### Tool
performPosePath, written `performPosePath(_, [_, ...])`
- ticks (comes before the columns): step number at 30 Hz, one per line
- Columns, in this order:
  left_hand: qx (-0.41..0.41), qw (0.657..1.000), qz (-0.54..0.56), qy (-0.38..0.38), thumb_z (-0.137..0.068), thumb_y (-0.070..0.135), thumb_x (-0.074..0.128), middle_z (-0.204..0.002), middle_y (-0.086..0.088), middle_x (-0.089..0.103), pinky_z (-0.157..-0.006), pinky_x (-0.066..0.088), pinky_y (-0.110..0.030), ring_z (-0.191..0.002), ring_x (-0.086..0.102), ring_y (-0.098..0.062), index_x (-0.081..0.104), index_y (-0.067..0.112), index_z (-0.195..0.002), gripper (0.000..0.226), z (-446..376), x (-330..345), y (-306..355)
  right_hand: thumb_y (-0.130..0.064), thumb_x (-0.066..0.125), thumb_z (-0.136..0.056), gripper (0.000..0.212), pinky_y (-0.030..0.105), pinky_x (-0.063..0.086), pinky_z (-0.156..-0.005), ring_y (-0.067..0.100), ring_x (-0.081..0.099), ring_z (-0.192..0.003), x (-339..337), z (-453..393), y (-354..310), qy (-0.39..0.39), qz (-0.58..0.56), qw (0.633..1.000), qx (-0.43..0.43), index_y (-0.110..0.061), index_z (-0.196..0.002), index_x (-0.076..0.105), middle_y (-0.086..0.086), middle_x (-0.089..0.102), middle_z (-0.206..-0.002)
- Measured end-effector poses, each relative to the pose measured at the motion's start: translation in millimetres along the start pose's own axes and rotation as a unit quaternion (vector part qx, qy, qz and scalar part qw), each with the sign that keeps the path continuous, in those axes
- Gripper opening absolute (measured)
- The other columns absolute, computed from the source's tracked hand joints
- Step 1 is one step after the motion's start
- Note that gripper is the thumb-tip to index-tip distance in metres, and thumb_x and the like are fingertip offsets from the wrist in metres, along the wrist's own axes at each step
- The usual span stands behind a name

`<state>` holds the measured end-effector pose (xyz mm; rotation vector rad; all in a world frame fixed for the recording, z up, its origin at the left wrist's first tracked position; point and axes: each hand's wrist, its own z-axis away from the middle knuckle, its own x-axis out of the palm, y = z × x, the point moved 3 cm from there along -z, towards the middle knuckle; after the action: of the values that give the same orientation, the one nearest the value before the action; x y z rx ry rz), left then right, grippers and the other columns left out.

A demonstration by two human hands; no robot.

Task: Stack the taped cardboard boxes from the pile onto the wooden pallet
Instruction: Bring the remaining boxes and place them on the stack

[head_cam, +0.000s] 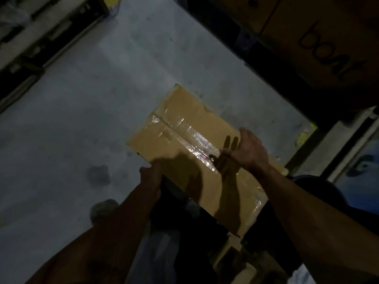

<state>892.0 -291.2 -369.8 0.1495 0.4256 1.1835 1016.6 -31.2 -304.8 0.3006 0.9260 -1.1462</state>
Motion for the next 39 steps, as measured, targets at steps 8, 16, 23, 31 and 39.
performPosePath(8, [-0.026, 0.992, 0.101, -0.069, -0.090, 0.043, 0.063, -0.133, -0.014, 0.060, -0.088, 0.051, -0.041, -0.114, 0.061, -0.035, 0.056, 0.011, -0.134, 0.055, -70, 27, -29, -0.067, 0.073, -0.073, 0.108, 0.053, 0.029, -0.115, 0.034, 0.031, -0.144, 44, -94, 23, 0.015, 0.005, 1.000, 0.006, -0.016, -0.155, 0.023, 0.010, 0.032, -0.158])
performPosePath(16, [-0.066, 0.971, 0.223, -0.058, -0.032, 0.082, 0.080, -0.136, -0.006, 0.060, -0.101, 0.045, -0.060, -0.118, 0.061, -0.033, 0.057, 0.023, -0.133, 0.120, -110, 59, -68, -0.083, 0.065, -0.061, 0.097, 0.053, 0.046, -0.099, 0.036, 0.057, -0.116, 59, -115, 39, -0.013, -0.020, 0.999, 0.026, -0.020, -0.133, 0.047, 0.009, 0.060, -0.129])
performPosePath(23, [-0.002, 0.992, 0.122, 0.038, -0.088, 0.035, 0.070, -0.128, -0.011, 0.062, -0.092, 0.052, -0.049, -0.108, 0.061, -0.035, 0.060, 0.008, -0.128, 0.050, -93, 45, 16, -0.082, 0.059, -0.067, 0.085, 0.051, 0.048, -0.095, 0.038, 0.055, -0.114, 57, -111, 9, 0.040, -0.032, 0.998, 0.036, -0.018, -0.123, 0.049, 0.011, 0.060, -0.124])
performPosePath(31, [0.215, 0.970, -0.080, 0.080, -0.076, 0.024, 0.073, -0.126, -0.010, 0.060, -0.096, 0.050, -0.043, -0.109, 0.059, -0.031, 0.050, 0.011, -0.135, 0.065, -105, 9, 146, -0.073, 0.058, -0.078, 0.084, 0.049, 0.045, -0.100, 0.039, 0.050, -0.122, 45, -111, -63, 0.053, -0.118, 0.989, 0.077, -0.012, -0.134, 0.042, 0.014, 0.052, -0.134])
performPosePath(39, [0.345, 0.883, -0.314, 0.040, -0.085, 0.024, 0.074, -0.138, -0.011, 0.050, -0.096, 0.041, -0.032, -0.124, 0.050, -0.029, 0.036, 0.010, -0.141, 0.069, -140, -42, 183, -0.051, 0.067, -0.086, 0.079, 0.051, 0.044, -0.103, 0.038, 0.047, -0.125, 140, -89, -113, -0.004, -0.253, 0.961, 0.115, -0.007, -0.140, 0.030, 0.015, 0.044, -0.139])
